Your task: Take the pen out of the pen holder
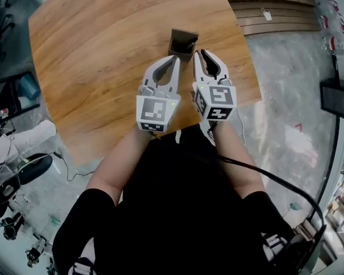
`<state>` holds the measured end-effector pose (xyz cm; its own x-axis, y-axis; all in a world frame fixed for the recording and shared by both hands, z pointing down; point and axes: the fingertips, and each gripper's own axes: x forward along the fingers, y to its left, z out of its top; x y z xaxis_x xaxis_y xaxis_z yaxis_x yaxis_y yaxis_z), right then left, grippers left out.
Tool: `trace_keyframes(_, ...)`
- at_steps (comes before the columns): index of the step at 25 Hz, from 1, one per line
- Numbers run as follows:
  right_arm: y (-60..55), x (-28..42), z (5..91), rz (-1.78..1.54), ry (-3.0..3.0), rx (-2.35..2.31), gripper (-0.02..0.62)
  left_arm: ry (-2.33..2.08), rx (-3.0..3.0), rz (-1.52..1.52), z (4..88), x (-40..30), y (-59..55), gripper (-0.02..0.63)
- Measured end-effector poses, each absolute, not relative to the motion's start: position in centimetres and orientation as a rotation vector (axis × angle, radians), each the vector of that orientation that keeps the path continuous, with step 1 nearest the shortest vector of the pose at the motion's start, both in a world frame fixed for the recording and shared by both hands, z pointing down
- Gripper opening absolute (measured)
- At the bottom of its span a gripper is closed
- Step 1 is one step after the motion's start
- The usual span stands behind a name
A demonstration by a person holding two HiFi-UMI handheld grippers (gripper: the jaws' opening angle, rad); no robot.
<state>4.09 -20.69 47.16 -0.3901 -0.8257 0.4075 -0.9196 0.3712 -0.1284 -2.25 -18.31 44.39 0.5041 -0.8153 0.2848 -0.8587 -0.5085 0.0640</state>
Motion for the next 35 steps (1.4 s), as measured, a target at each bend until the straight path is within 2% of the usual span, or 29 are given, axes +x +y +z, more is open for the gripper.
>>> trace_keyframes(8, -24.2, 4.7, 51.5, 0.591, -2.262, 1.561, 0.017, -1.422, 2.485, 0.362, 47.6, -1.6, -20.1, 0.000)
trace_keyframes(35, -25.0, 3.9, 51.8, 0.645, -2.238, 1.598, 0.017, -1.384, 2.446, 0.396, 49.8, -1.6, -20.2, 0.000)
